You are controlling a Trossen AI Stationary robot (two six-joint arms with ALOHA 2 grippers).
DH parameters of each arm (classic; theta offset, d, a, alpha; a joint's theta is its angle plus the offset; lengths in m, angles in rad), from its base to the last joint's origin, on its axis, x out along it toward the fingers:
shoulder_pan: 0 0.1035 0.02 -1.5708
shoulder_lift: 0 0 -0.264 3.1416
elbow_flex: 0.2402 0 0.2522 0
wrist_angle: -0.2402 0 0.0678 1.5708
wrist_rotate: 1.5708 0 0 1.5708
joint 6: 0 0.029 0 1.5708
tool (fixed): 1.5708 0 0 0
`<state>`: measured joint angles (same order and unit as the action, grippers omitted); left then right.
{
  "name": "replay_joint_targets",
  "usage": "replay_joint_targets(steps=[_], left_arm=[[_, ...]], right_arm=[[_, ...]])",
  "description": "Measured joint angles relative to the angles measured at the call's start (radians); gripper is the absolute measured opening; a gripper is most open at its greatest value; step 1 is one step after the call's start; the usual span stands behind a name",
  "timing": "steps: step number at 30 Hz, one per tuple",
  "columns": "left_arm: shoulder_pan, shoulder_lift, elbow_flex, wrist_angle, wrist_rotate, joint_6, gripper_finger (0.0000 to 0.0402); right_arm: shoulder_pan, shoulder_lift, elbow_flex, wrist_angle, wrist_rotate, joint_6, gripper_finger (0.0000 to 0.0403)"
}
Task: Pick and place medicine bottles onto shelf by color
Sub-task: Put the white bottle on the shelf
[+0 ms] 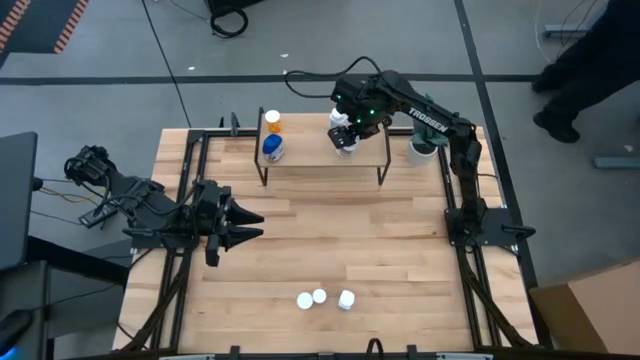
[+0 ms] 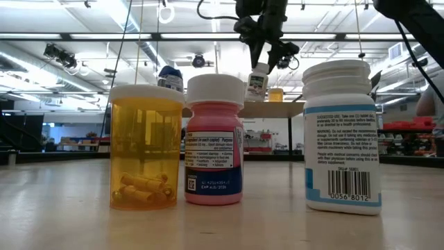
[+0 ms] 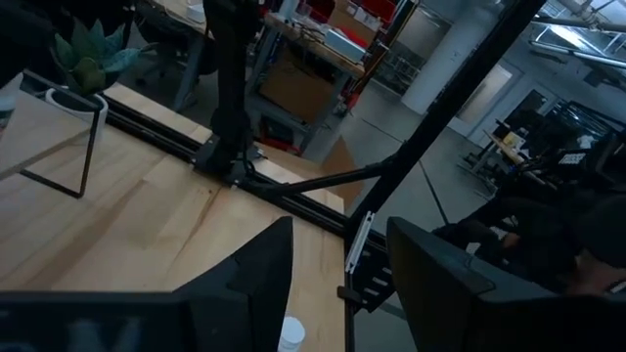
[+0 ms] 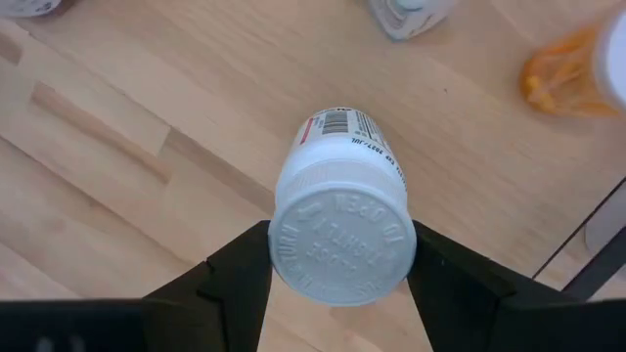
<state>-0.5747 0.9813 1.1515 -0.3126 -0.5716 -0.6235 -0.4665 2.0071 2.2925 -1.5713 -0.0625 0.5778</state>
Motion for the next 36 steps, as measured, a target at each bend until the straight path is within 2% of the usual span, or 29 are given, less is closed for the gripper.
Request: replay_joint_targets(steps=[3,7,11,21,24,31,36], left_arm=[[0.0,0.0,0.0,0.0,-0.008,0.001,0.0172],[0.0,0.0,0.0,-0.001,-0.016,0.001,0.0173],[0.0,0.0,0.0,-0.001,-0.019,0.0,0.0172],[0.0,0.0,0.0,-0.002,-0.064,0.005,0.0172],[0.0,0.0,0.0,-0.002,-0.09,0.007,0.0174],[0.0,0.0,0.0,-0.003,-0.116,0.006,0.0172],[0.005,0.0,0.0,-0.003,-0.124,0.006,0.0176]], right_arm=[[-0.004,-0.001,0.0,0.0,-0.018,-0.013,0.0219],[0.04,-0.001,0.0,0.0,-0.018,-0.114,0.0219],[0.063,-0.026,-0.002,0.0,0.031,-0.184,0.0219],[0.017,-0.159,-0.014,0.004,0.116,-0.246,0.022],[0.013,-0.213,-0.106,0.004,0.125,-0.245,0.0221],[0.051,-0.385,-0.457,0.014,0.126,-0.212,0.0222],[0.051,-0.448,-0.534,0.083,0.126,-0.18,0.0222]])
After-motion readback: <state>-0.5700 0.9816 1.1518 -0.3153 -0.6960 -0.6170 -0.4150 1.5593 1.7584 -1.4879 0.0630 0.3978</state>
